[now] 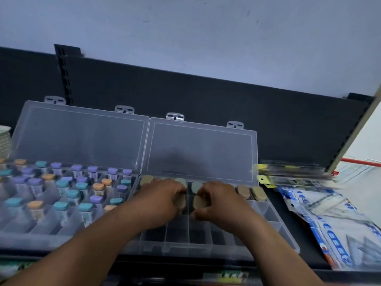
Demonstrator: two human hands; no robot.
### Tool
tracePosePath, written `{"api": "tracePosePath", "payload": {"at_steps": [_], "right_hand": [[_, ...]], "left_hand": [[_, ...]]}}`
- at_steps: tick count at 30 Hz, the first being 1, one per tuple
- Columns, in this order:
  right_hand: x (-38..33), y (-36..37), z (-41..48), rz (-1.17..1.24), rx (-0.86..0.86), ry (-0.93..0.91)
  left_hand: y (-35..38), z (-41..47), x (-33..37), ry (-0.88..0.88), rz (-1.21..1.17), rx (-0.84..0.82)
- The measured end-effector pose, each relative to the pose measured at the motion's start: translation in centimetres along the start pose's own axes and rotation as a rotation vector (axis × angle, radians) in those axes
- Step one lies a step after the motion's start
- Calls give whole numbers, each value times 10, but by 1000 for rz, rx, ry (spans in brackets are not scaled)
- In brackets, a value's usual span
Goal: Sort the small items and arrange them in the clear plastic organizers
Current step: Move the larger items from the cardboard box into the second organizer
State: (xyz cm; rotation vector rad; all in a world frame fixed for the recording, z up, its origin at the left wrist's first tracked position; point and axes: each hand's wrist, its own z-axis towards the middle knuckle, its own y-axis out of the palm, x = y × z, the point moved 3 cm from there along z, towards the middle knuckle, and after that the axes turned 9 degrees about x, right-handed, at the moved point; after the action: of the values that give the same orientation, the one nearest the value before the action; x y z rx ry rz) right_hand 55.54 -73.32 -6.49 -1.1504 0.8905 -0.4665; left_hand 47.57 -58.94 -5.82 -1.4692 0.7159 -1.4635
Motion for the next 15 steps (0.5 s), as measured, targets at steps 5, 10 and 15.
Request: {"api": "tracePosePath", "payload": {"at_steps": [5, 10, 15], "right_hand": [[-3, -2, 1, -31, -36, -13], [-6, -6, 0, -29, -26, -24], [-25, -17, -2, -13, 38, -86]], "left_hand": [[2, -3, 2, -3, 28, 15], [3, -7, 2, 0, 22, 61], [-8, -19, 3, 26, 7, 150]]}}
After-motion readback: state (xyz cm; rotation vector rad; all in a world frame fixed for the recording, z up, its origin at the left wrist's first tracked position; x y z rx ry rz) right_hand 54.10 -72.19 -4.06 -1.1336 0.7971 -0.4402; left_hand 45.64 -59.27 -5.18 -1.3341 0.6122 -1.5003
